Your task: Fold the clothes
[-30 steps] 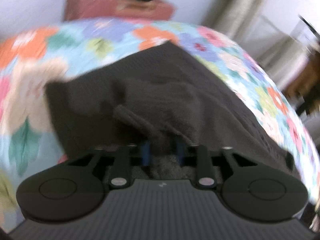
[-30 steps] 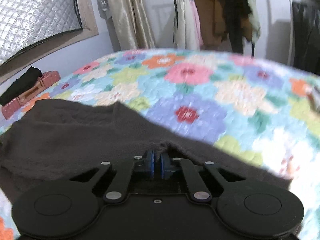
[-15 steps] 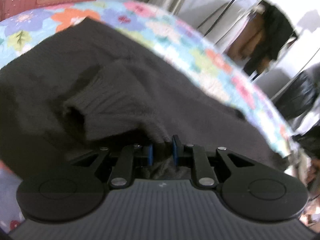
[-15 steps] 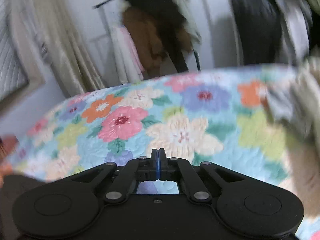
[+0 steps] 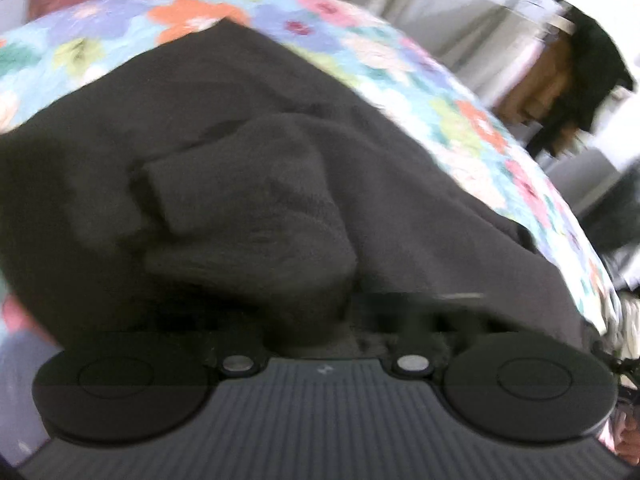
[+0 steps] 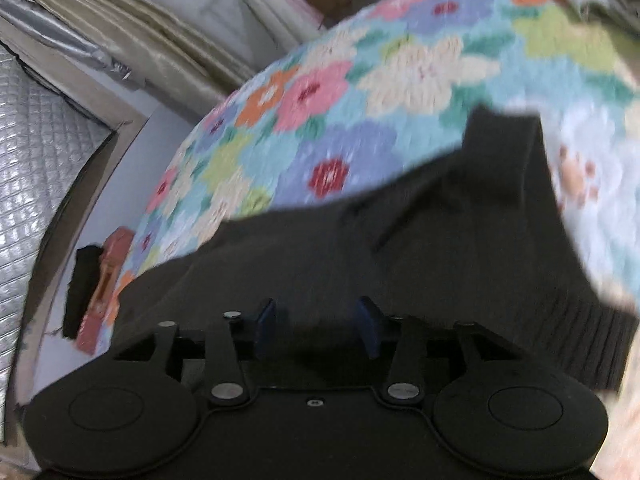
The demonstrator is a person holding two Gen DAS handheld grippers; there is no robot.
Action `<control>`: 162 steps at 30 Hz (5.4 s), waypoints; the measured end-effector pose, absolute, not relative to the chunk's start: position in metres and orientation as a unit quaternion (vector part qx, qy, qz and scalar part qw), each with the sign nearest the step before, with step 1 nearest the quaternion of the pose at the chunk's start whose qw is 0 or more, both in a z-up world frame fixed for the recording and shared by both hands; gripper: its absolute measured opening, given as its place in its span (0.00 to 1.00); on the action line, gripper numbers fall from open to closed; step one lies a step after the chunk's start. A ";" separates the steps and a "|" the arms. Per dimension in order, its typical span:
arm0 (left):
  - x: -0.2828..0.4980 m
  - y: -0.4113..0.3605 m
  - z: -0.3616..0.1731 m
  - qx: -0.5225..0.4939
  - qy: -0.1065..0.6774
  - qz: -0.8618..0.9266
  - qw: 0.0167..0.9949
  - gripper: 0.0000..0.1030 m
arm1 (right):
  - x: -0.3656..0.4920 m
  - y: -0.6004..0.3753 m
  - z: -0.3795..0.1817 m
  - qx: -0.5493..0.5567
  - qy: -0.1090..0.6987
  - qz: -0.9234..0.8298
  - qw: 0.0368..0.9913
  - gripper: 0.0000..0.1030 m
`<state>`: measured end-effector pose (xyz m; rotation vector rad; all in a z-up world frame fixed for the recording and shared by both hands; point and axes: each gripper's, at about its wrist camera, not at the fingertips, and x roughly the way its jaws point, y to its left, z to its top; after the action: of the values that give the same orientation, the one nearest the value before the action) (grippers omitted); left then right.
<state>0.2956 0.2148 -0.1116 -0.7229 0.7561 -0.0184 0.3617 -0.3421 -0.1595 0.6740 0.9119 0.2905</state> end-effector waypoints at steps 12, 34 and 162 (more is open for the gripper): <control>0.289 0.217 -0.109 -0.371 0.331 -0.029 0.867 0.08 | 0.388 -0.329 -0.180 0.373 0.415 0.073 0.827 0.69; 0.311 0.175 -0.128 -0.251 0.457 -0.017 0.853 0.12 | 0.503 -0.362 -0.203 0.386 0.391 0.090 0.830 0.14; 0.279 0.069 -0.071 -0.079 0.360 -0.156 0.917 0.43 | 0.235 -0.341 -0.168 0.262 0.361 0.033 0.894 0.56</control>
<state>0.2788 0.0690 -0.0709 -0.1617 0.7408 -0.3200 0.2351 -0.3411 -0.1679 0.5443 0.7479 0.0678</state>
